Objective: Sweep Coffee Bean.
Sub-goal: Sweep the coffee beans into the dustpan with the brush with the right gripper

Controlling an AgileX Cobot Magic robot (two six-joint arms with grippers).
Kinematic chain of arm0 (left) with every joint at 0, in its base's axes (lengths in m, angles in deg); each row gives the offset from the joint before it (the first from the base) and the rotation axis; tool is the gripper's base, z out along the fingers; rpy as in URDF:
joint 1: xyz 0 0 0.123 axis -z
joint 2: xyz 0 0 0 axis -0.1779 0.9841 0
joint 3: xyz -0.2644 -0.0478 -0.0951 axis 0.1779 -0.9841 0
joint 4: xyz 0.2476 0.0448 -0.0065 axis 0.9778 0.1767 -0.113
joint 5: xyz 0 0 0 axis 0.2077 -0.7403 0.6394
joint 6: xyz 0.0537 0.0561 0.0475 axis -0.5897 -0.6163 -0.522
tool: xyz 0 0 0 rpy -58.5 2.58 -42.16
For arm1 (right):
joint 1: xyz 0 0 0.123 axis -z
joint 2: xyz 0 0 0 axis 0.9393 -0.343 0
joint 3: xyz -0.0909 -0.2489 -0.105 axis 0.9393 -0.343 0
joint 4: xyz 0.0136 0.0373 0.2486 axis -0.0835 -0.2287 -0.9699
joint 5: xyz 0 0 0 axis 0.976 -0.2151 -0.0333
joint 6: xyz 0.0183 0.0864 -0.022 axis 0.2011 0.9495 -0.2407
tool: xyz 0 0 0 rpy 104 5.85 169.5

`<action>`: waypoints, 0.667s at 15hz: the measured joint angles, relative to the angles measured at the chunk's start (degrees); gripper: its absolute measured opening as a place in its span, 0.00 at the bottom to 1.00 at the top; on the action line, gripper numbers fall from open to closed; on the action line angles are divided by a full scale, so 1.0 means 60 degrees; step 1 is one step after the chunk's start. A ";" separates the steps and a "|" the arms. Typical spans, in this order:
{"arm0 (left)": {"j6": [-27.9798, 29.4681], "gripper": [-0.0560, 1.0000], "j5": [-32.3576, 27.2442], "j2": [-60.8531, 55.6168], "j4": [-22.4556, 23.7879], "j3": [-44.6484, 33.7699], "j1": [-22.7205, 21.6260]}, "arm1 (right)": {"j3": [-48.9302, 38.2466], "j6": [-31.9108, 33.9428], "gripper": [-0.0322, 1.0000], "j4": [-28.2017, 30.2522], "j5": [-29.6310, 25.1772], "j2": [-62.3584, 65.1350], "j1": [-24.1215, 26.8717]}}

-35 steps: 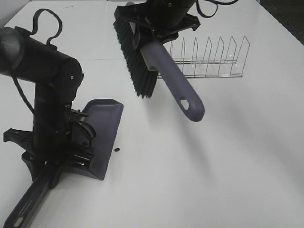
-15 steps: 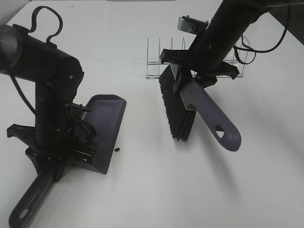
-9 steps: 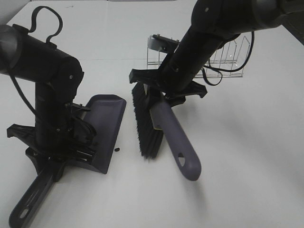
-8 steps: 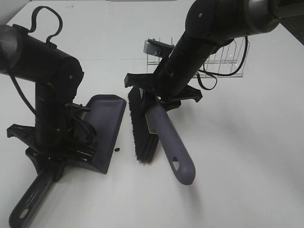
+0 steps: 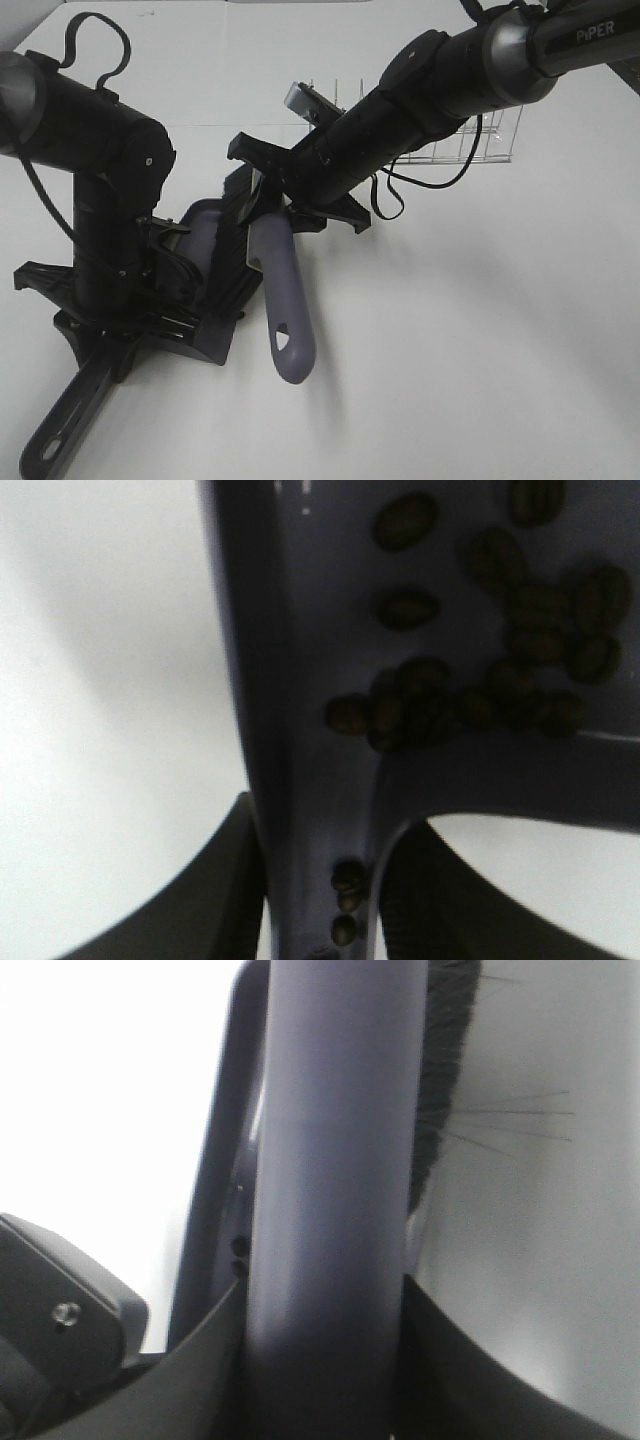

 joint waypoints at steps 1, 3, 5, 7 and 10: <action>0.0000 0.30 0.0000 0.0000 0.0000 0.0000 0.0000 | 0.0000 -0.0583 0.29 -0.0697 0.0010 -0.0010 0.0000; 0.0000 0.30 0.0010 0.0000 0.0000 0.0000 0.0000 | 0.0000 -0.1547 0.29 -0.1671 0.0010 0.0067 0.0000; 0.0000 0.30 0.0010 0.0000 0.0000 0.0000 0.0000 | -0.0010 -0.1786 0.29 -0.1595 0.0038 0.0363 0.0000; 0.0000 0.30 0.0010 0.0000 0.0000 0.0000 0.0000 | -0.0010 -0.1748 0.29 -0.0888 0.0067 0.0678 0.0000; 0.0000 0.30 0.0010 0.0000 0.0000 0.0000 0.0000 | -0.0010 -0.0477 0.29 0.1786 0.0019 0.1089 0.0000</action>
